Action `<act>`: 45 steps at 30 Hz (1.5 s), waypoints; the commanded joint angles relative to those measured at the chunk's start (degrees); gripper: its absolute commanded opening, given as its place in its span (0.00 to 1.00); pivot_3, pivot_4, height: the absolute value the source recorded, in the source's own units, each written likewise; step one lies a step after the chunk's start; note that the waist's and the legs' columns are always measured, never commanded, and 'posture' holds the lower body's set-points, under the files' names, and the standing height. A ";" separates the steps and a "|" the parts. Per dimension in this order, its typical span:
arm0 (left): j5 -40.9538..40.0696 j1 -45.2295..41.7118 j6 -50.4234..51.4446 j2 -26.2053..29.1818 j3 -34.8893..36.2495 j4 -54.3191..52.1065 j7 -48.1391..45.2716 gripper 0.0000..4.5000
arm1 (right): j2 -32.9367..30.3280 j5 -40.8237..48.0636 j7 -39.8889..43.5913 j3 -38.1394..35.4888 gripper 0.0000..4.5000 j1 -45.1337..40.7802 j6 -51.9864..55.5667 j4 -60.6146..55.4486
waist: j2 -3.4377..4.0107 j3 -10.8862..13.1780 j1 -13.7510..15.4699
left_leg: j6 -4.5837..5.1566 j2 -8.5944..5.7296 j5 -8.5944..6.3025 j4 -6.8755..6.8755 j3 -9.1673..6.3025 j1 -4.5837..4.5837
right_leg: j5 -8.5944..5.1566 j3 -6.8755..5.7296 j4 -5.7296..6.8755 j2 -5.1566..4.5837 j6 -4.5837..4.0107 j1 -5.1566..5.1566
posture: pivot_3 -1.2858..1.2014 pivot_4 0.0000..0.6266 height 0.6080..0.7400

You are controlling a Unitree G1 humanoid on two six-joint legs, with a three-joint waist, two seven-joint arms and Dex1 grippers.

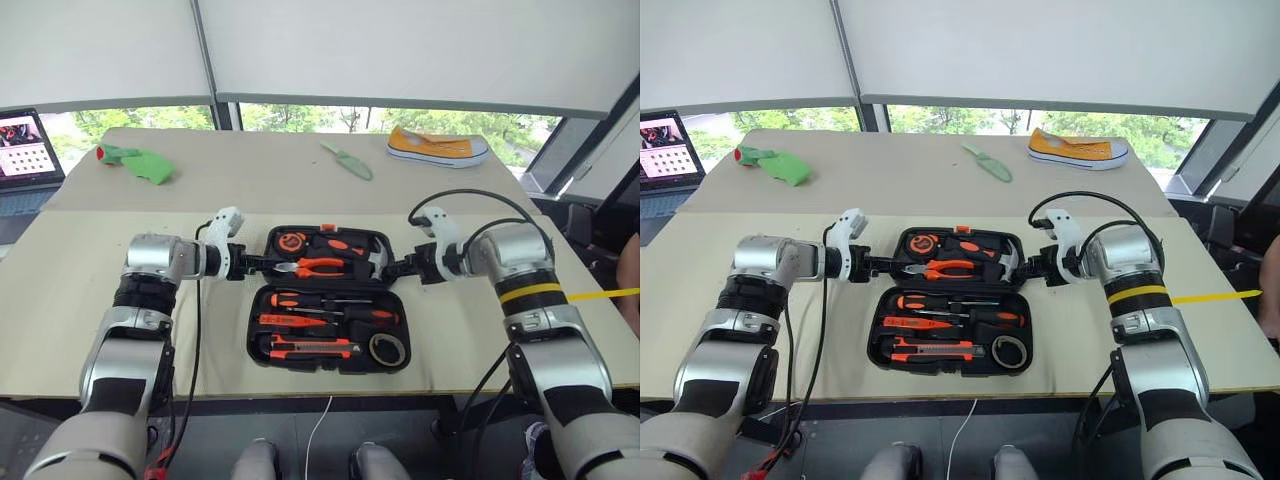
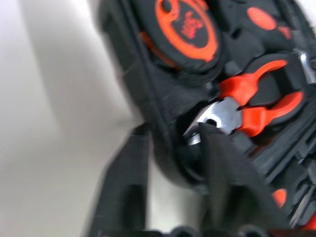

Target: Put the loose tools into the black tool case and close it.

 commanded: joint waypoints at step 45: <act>-0.94 36.27 -69.09 7.07 9.92 -15.06 -16.54 0.43 | -24.32 5.77 2.69 -9.64 0.28 73.00 -94.17 -37.91 | 0.04 0.07 0.84 | -0.02 0.07 0.03 -0.32 0.14 1.19 | -0.13 0.09 -0.61 -0.12 0.01 1.37 | 0.52 0.24 1.00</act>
